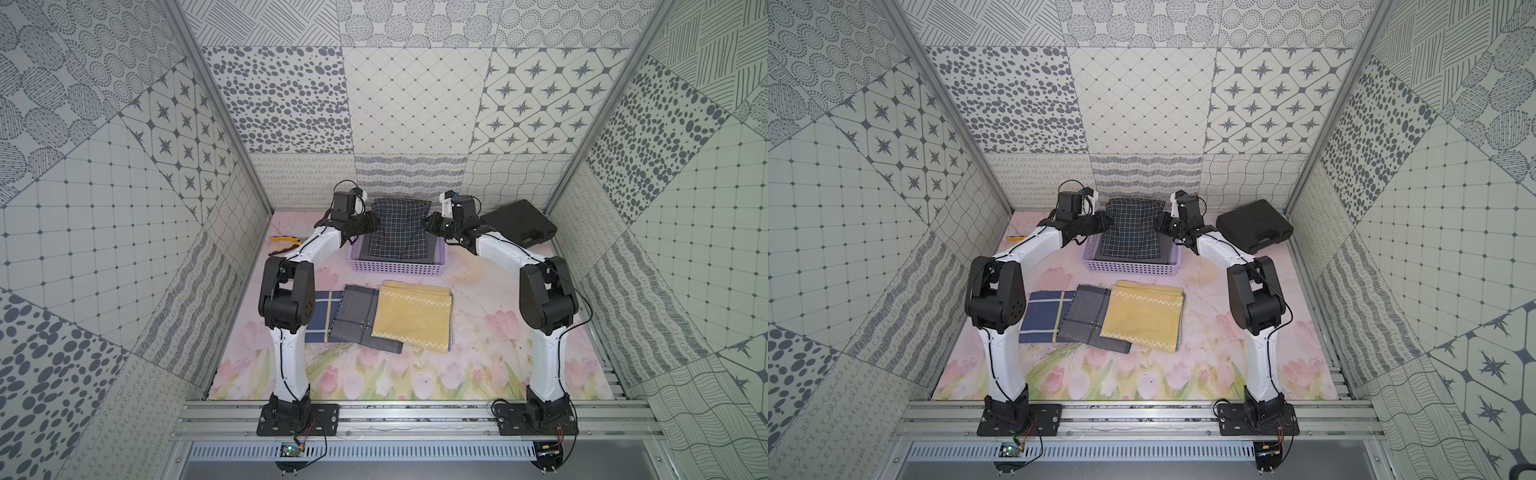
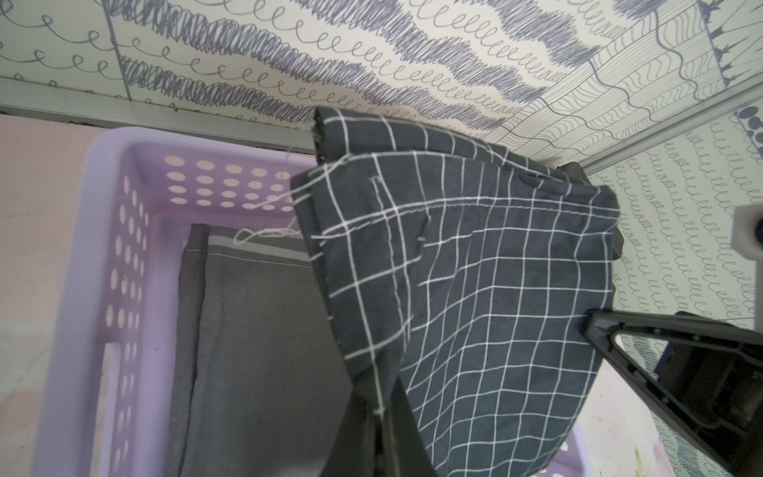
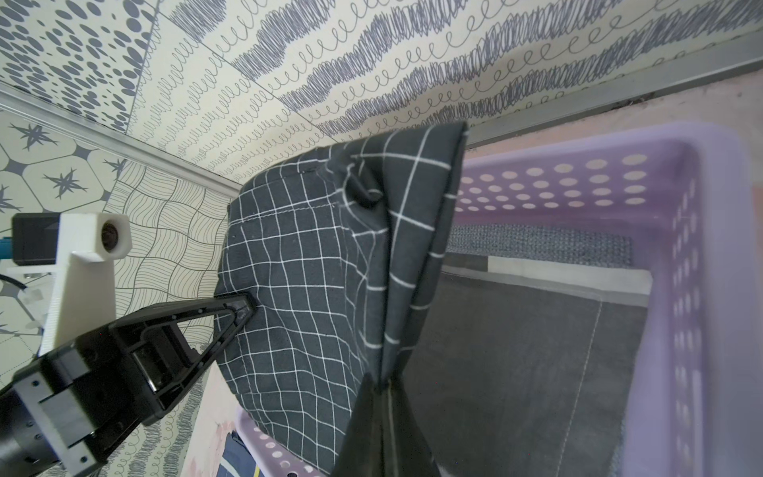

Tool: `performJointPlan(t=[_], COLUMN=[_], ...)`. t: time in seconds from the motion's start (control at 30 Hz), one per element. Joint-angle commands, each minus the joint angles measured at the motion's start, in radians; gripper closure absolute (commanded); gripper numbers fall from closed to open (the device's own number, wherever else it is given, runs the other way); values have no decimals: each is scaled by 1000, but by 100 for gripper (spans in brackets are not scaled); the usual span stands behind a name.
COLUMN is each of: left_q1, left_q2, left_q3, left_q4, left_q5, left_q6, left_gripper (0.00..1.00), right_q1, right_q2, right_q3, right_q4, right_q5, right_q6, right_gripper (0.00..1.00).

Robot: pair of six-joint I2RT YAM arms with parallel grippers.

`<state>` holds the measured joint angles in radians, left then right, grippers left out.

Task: Put the folded pillowcase in the basket
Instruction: Place the pillowcase in the basket.

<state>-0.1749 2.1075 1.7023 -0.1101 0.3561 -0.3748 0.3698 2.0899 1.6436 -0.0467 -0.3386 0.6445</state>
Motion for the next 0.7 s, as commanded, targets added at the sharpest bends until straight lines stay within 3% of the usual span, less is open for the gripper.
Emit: performJointPlan(t=[0.0, 0.17, 0.2, 0.23, 0.3, 0.37, 0.4, 0.5, 0.67], left_q1=[8, 9, 8, 10, 11, 12, 12, 11, 12], left_q2=[27, 32, 31, 29, 20, 1, -11, -63, -197], left_q3=[31, 33, 33, 35, 36, 28, 24, -1, -132], left_q4=[-11, -9, -10, -13, -24, -27, -29, -28, -4], left_q5=[43, 49, 51, 52, 51, 36, 32, 27, 34], left_q6=[30, 19, 16, 12, 4, -8, -14, -30, -76], left_gripper=[100, 100, 93, 75, 37, 7, 1, 0, 0], right_q1=[1, 0, 0, -2, -4, -6, -6, -6, -6], right_q2=[15, 13, 12, 9, 1, -14, -27, -87, -247], right_q3=[28, 27, 27, 25, 25, 19, 10, -45, -200], right_q4=[30, 28, 28, 26, 17, -2, -11, -19, -26], right_q5=[-13, -13, -14, -15, -20, -19, -14, 4, 43], right_q6=[4, 4, 4, 6, 13, 20, 21, 9, -19], right_gripper=[100, 100, 100, 100, 78, 56, 51, 42, 37])
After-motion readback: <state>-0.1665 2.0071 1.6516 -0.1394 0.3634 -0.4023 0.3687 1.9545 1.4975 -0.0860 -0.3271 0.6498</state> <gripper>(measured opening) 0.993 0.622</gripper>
